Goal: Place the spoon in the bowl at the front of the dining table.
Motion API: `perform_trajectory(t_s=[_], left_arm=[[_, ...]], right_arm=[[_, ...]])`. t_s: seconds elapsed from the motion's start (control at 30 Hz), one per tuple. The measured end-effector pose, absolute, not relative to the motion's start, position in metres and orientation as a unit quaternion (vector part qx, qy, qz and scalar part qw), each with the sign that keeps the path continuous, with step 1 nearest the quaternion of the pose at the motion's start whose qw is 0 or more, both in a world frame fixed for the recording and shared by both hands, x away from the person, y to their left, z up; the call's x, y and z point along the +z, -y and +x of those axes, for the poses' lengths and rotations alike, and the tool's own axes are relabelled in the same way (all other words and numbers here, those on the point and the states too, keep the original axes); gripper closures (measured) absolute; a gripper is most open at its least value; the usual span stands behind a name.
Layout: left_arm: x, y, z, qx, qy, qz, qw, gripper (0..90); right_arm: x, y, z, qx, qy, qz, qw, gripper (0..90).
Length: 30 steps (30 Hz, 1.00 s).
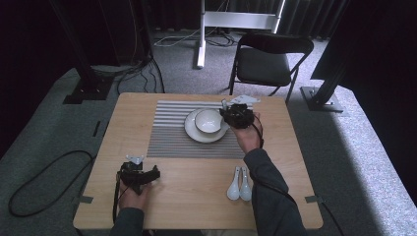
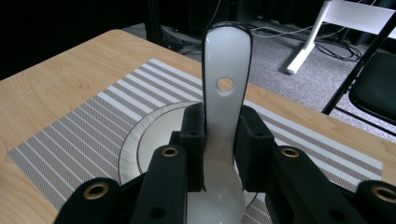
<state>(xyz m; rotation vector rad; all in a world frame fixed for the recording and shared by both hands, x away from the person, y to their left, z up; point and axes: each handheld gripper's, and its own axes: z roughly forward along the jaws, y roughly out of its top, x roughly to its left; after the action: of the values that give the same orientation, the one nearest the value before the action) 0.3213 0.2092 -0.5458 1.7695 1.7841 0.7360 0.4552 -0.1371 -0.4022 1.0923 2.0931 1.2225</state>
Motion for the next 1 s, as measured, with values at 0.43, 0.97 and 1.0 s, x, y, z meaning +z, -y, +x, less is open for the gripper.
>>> perform_trajectory(t_s=[0.43,0.97,1.0], left_arm=[[-0.546,-0.209,0.321,0.271,-0.658,0.653,0.259,7.0],[-0.546,-0.209,0.321,0.271,-0.658,0.653,0.258,7.0],[-0.546,-0.209,0.321,0.271,-0.658,0.653,0.258,7.0]], right_arm=[[-0.41,0.116,0.475,0.433,-0.769,0.406,0.239,75.0],[-0.429,0.098,0.493,0.413,-0.78,0.408,0.233,75.1],[-0.43,0.097,0.494,0.412,-0.782,0.407,0.232,75.0]])
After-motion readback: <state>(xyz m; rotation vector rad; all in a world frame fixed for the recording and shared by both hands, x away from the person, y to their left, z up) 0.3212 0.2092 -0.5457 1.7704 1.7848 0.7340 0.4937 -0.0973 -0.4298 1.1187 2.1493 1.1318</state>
